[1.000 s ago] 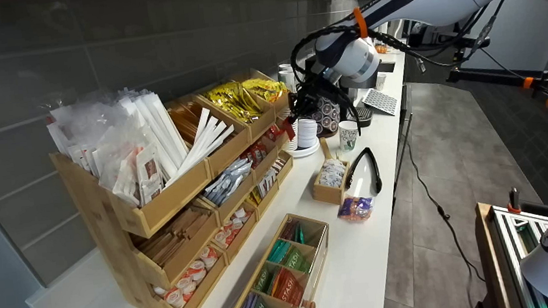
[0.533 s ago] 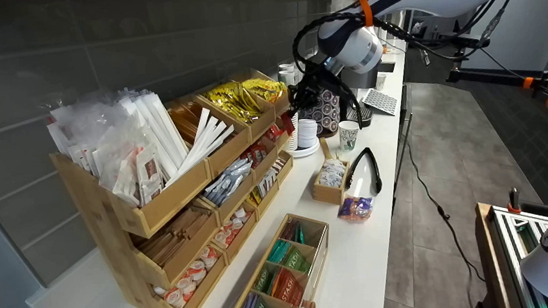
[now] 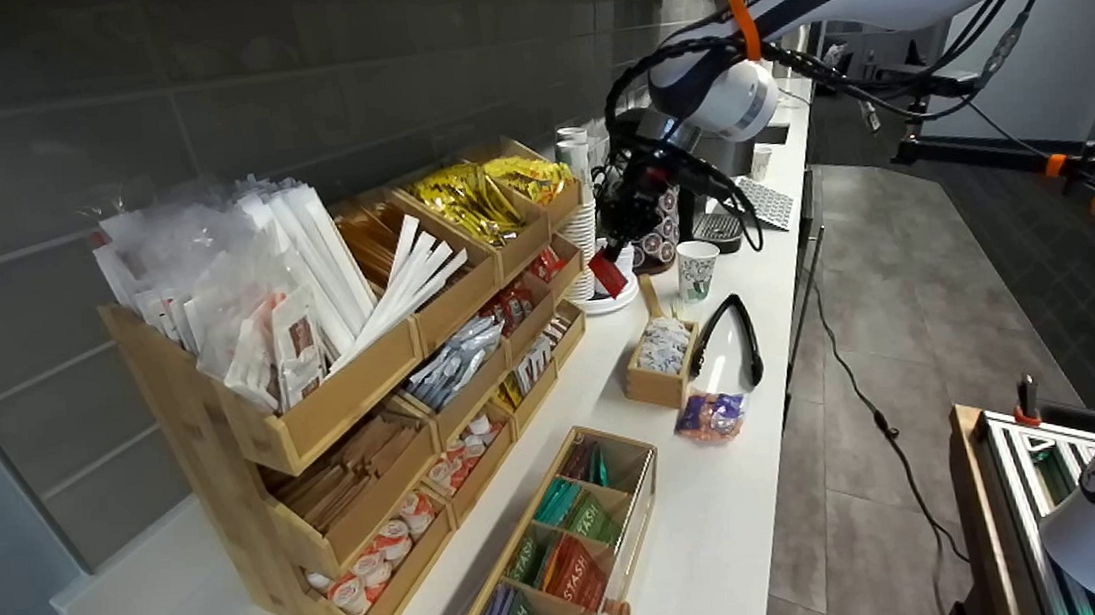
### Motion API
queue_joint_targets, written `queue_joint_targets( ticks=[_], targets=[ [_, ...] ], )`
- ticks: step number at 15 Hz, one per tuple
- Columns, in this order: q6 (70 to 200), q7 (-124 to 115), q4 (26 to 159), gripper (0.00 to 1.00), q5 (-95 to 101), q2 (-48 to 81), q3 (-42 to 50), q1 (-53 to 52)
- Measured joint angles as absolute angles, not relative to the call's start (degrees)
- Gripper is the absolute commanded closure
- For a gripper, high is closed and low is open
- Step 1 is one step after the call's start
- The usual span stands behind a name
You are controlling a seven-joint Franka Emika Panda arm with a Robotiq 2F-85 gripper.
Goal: Put one red sachet on the counter.
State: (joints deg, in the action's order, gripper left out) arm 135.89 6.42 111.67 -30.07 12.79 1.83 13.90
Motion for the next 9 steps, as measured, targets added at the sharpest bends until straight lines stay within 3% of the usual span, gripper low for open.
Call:
queue_joint_targets(
  ticks=[9],
  targets=[
    [132.57, 13.46, 119.72, 1.00, -27.43, 11.15, 1.37, 10.37]
  ],
)
